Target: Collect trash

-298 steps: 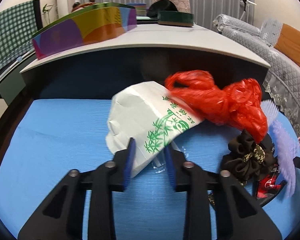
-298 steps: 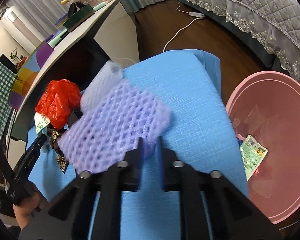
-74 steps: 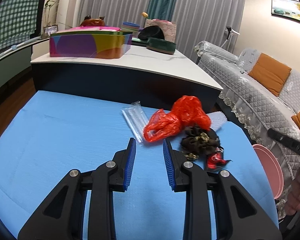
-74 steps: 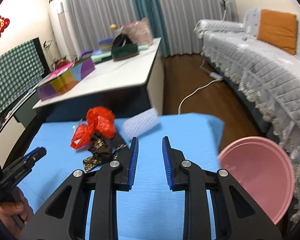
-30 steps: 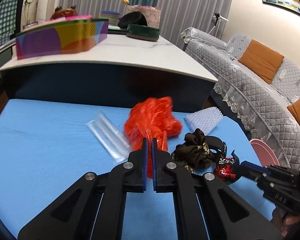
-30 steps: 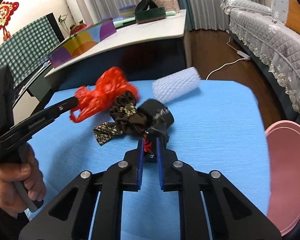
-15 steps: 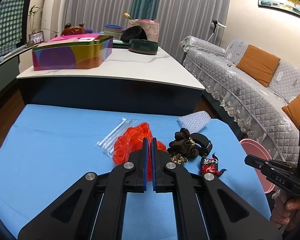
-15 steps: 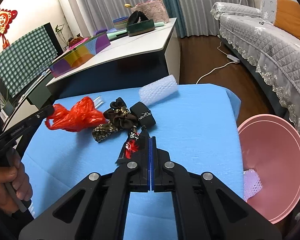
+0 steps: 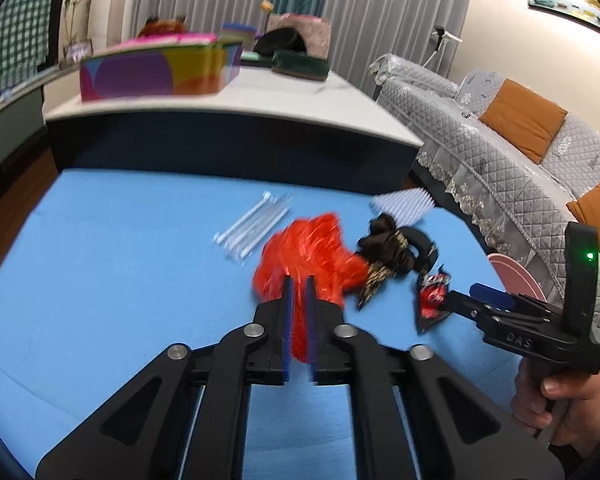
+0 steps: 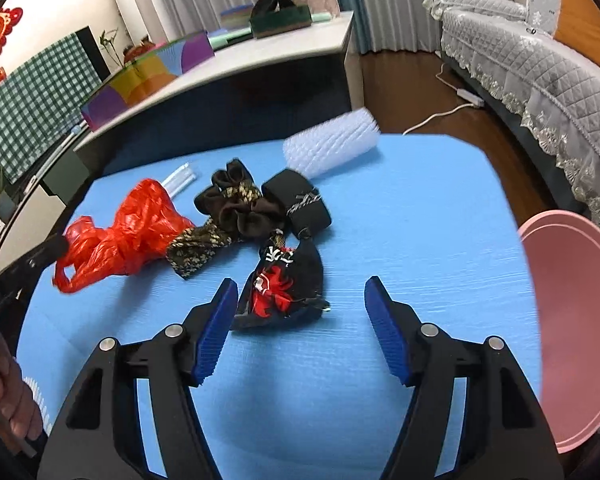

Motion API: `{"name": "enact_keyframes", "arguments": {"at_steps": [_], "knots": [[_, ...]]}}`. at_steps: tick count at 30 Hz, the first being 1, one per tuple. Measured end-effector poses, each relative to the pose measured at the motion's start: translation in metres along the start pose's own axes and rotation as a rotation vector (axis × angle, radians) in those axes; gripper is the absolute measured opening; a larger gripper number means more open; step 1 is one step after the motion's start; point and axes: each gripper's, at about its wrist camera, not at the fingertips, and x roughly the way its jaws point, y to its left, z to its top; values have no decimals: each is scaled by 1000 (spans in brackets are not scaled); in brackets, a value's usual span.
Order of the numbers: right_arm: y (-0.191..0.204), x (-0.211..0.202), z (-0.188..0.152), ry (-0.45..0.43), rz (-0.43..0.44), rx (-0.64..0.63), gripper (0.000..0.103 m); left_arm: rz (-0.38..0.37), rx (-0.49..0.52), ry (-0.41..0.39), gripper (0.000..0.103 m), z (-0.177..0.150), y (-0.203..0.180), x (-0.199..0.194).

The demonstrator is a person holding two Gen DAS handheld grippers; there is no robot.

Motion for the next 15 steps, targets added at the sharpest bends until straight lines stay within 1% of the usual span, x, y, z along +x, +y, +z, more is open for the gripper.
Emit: {"name": "enact_keyframes", "arguments": {"at_steps": [1,2,3,5,7,9,11,15], "knots": [[1,3,0,4,-2,-2,66,8,-11,2,45,-1,5,1],[2,8,0,11,-5,-5,66,12,-19,-4,56,-2,7,1],[2,11,0,14,-7,-6,66,15,-30,-9,57,-2,11,2],[4,15,0,19,-8,-9,62,6,-41,-3,59,-2,14,6],[4,18,0,21,-9,-14,50,-5,-48,6,60,-3,15,13],[4,19,1,19,-8,-20,43,-29,-57,19,60,-4,12,19],[3,19,1,19,-3,-23,42,-50,-56,39,60,-7,6,28],[0,11,2,0,-23,-25,41,-53,-39,66,60,-11,-4,40]]}}
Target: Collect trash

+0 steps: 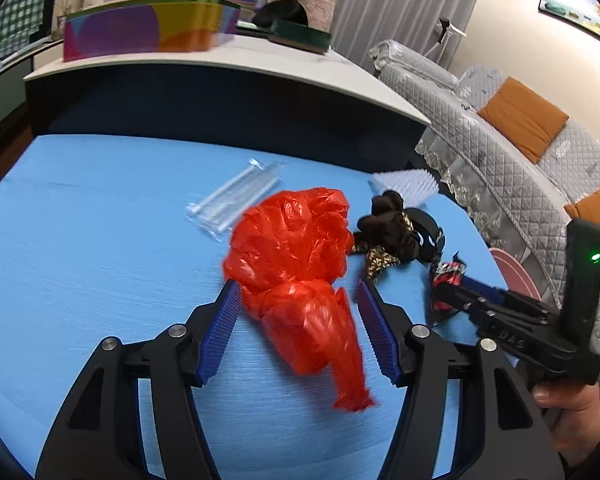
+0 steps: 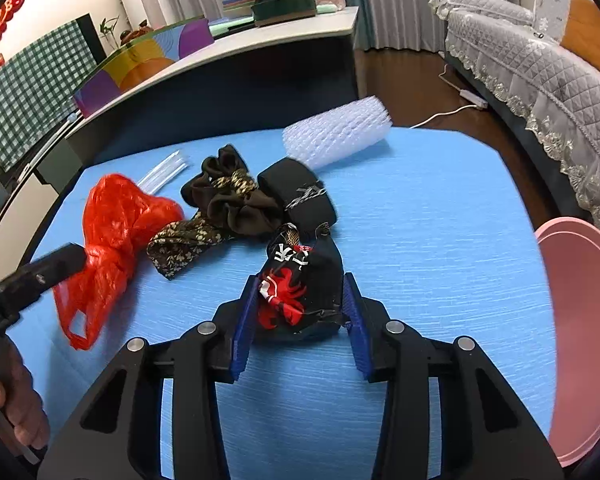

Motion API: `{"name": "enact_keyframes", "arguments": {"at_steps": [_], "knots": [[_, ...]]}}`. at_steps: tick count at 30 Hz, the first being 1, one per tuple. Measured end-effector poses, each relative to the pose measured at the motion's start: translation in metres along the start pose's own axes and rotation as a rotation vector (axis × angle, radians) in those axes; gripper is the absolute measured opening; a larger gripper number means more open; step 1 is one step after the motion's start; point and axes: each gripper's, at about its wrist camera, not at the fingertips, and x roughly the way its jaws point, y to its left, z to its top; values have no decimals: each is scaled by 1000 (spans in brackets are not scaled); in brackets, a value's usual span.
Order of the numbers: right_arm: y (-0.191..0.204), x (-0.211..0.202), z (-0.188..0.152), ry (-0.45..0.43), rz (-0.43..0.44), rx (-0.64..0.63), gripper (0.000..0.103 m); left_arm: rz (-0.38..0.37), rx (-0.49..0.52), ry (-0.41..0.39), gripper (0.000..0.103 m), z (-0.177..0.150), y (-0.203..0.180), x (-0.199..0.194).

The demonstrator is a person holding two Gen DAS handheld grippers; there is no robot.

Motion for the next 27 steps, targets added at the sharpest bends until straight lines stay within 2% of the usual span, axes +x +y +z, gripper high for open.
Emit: {"name": "enact_keyframes", "arguments": {"at_steps": [2,4,6,10,18,27], "knots": [[-2,-5,2,-13,-3,8,41,20,1,27,59,-2,-2,8],[-3,-11,3,-25,-4,6,41,37,-5,57,49,-5,-1,15],[-5,-18,3,-37,-5,6,41,36,-17,57,46,-5,0,15],[-9,-27,1,-47,-15,9,41,64,-22,7,42,0,0,0],[-9,-62,-2,-108,-41,-2,41,115,22,-88,41,7,-10,-36],[-5,-109,-9,-186,-66,1,41,107,88,-154,41,4,-32,-65]]}}
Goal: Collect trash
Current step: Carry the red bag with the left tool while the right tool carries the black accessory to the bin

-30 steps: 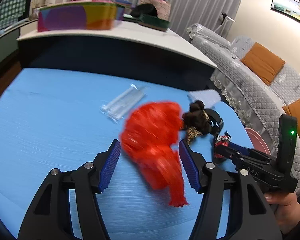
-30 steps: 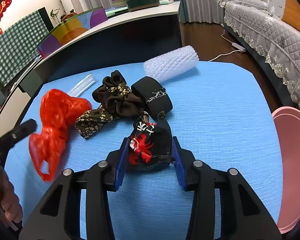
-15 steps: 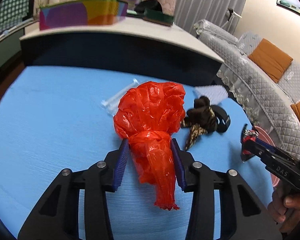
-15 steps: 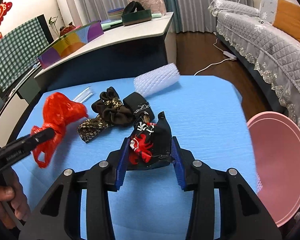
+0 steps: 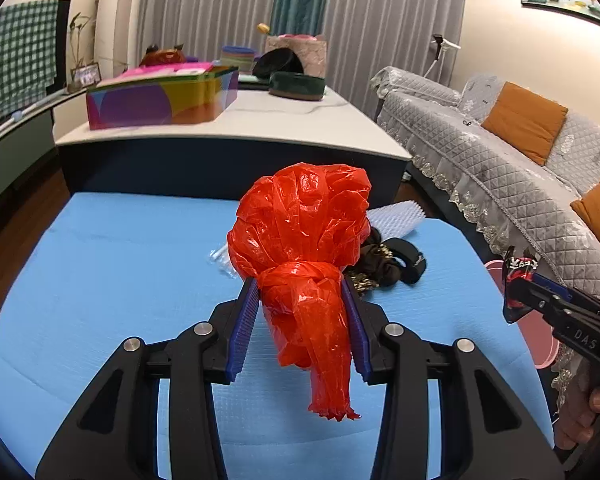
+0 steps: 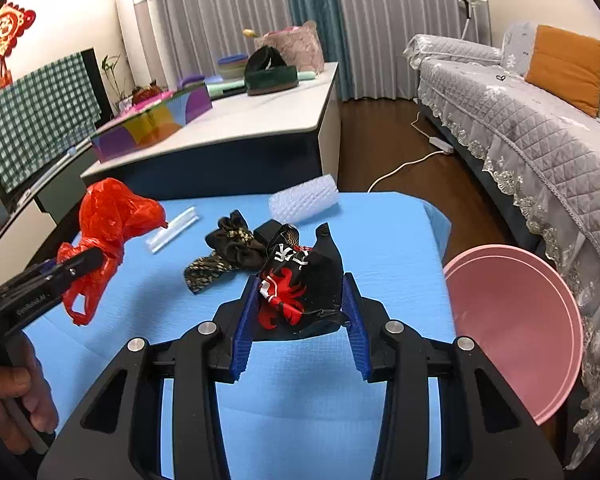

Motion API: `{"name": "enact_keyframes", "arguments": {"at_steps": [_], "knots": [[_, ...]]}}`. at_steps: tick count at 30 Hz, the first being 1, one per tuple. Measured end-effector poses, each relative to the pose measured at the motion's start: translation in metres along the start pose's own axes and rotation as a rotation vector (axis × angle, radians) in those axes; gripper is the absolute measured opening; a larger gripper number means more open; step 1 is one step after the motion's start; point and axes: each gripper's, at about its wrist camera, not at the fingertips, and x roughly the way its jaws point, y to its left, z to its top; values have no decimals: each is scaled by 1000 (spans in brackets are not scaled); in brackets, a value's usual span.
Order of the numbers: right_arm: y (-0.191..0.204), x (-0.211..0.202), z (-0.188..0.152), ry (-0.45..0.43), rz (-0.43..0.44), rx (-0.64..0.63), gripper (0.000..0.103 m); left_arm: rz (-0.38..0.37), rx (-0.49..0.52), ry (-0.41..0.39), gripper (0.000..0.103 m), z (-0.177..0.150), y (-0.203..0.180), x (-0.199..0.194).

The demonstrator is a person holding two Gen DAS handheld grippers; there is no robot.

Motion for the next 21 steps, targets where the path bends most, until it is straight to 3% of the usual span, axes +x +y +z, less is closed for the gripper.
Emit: {"name": "enact_keyframes", "arguments": {"at_steps": [6,21], "knots": [[2,-30,10,-52,-33,-30,41,-6,11,-40,41,1,-8,-13],[-42,-98,49,-139,-96,-61,41,-94,41,-67,41,7,-44,-12]]}}
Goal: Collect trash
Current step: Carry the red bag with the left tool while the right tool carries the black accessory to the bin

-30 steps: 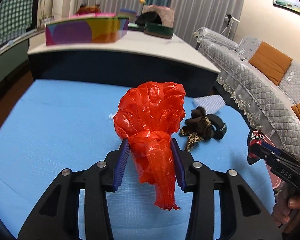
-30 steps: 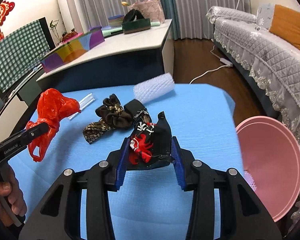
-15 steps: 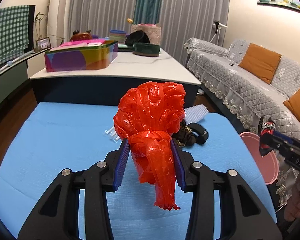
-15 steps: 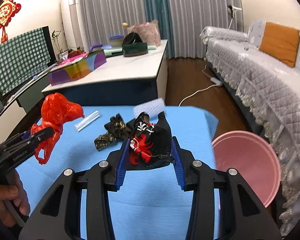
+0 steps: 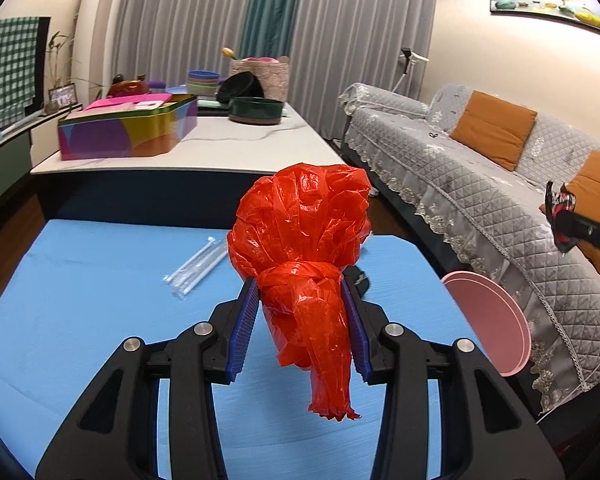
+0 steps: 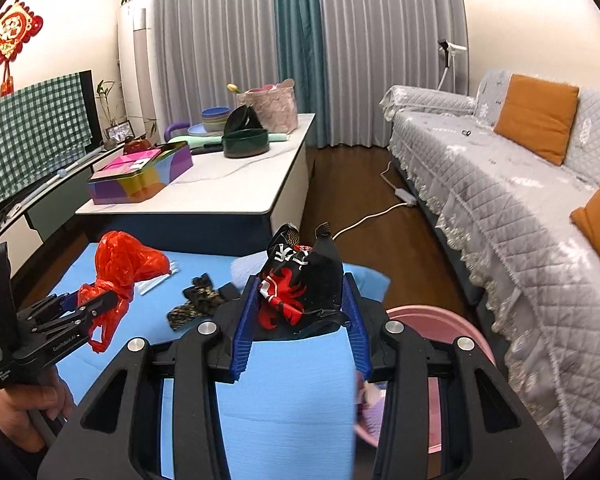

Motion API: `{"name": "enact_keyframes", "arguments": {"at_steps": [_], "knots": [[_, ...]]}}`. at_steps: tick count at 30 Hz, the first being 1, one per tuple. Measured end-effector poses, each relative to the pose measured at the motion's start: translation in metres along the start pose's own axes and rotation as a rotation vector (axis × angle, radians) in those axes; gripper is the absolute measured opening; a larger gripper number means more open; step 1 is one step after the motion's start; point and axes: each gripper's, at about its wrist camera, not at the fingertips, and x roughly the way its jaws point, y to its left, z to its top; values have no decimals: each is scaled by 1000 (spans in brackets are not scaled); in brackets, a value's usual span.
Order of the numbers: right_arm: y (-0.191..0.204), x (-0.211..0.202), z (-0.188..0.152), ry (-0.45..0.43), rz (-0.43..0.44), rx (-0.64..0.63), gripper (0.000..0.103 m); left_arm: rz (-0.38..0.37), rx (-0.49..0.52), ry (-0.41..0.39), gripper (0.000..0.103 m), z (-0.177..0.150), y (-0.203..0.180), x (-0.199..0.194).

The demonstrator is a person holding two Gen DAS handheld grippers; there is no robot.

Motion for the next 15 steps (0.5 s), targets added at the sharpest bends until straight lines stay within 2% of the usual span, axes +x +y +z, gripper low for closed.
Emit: {"name": "enact_keyframes", "arguments": {"at_steps": [7,15], "knots": [[-39,-6,9,-11,-36,-31,41,-28,24,-2,41,0,-18,5],[-82,-5,-4,-39,-54,95,41,-49,50,9,41,-2,-39,12]]}}
